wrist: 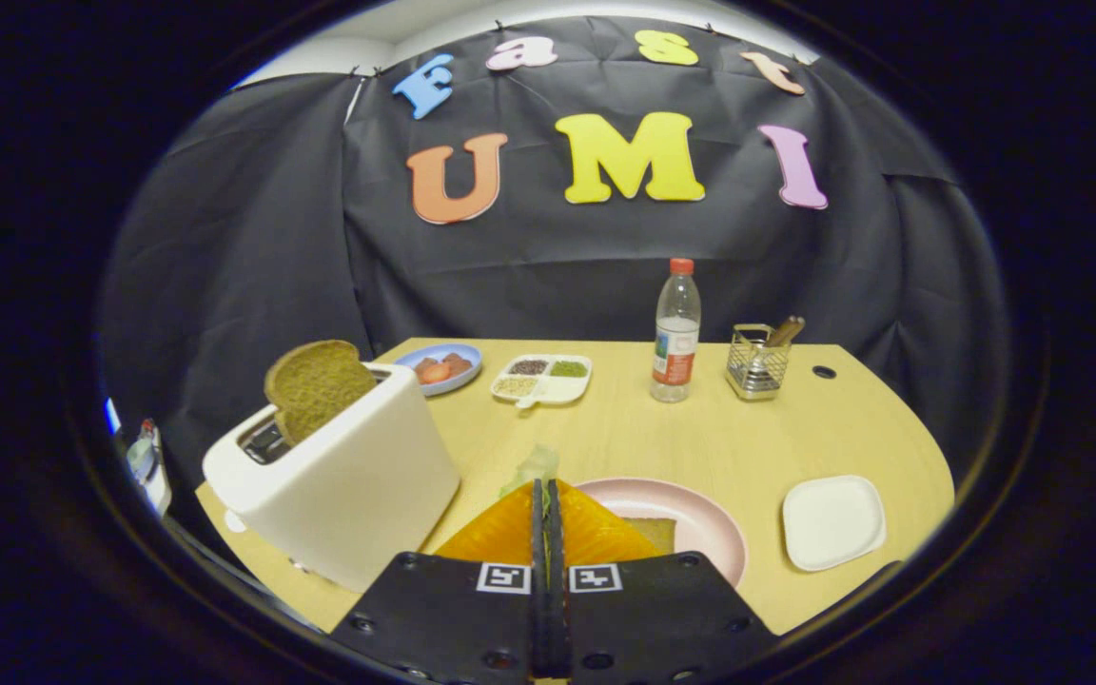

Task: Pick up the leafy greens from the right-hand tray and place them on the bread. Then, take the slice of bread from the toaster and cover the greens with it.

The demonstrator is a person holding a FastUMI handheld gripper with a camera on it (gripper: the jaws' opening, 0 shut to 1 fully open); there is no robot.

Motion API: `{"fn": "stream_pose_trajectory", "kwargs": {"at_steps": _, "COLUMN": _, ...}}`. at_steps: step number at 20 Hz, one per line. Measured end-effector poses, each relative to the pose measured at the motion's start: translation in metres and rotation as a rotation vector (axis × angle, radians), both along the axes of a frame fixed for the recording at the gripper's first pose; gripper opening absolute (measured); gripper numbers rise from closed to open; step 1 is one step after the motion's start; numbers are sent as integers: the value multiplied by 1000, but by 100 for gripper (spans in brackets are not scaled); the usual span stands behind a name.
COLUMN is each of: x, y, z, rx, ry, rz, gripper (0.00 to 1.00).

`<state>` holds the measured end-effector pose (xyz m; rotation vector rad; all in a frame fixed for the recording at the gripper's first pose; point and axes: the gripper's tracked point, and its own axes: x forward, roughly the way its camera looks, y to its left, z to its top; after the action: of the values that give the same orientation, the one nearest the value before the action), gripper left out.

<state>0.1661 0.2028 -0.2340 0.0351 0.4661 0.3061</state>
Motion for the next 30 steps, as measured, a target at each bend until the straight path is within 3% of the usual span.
{"fn": "stream_pose_trajectory", "kwargs": {"at_steps": 5, "x": 33, "y": -29, "z": -37, "rx": -47, "ry": 38, "rz": -57, "gripper": 0}}
{"fn": "stream_pose_trajectory", "kwargs": {"at_steps": 14, "x": 36, "y": -54, "z": -64, "rx": -56, "ry": 113, "rz": -117, "gripper": 2}}
{"fn": "stream_pose_trajectory", "kwargs": {"at_steps": 15, "x": 35, "y": -57, "z": -65, "rx": -64, "ry": 116, "rz": -117, "gripper": 6}}
{"fn": "stream_pose_trajectory", "kwargs": {"at_steps": 16, "x": 35, "y": -62, "z": -63, "rx": -78, "ry": 109, "rz": -136, "gripper": 25}}
{"fn": "stream_pose_trajectory", "kwargs": {"at_steps": 17, "x": 33, "y": -67, "z": -56, "rx": -85, "ry": 93, "rz": -151, "gripper": 30}}
{"fn": "stream_pose_trajectory", "kwargs": {"at_steps": 20, "x": 29, "y": -68, "z": -41, "rx": -87, "ry": 63, "rz": -161, "gripper": 84}}
{"fn": "stream_pose_trajectory", "kwargs": {"at_steps": 21, "x": 26, "y": -68, "z": -32, "rx": -80, "ry": 48, "rz": -162, "gripper": 90}}
{"fn": "stream_pose_trajectory", "kwargs": {"at_steps": 23, "x": 22, "y": -70, "z": -10, "rx": -73, "ry": 6, "rz": -173, "gripper": 96}}
{"fn": "stream_pose_trajectory", "kwargs": {"at_steps": 30, "x": -7, "y": -40, "z": 65, "rx": -1, "ry": -65, "rz": -149, "gripper": 96}}
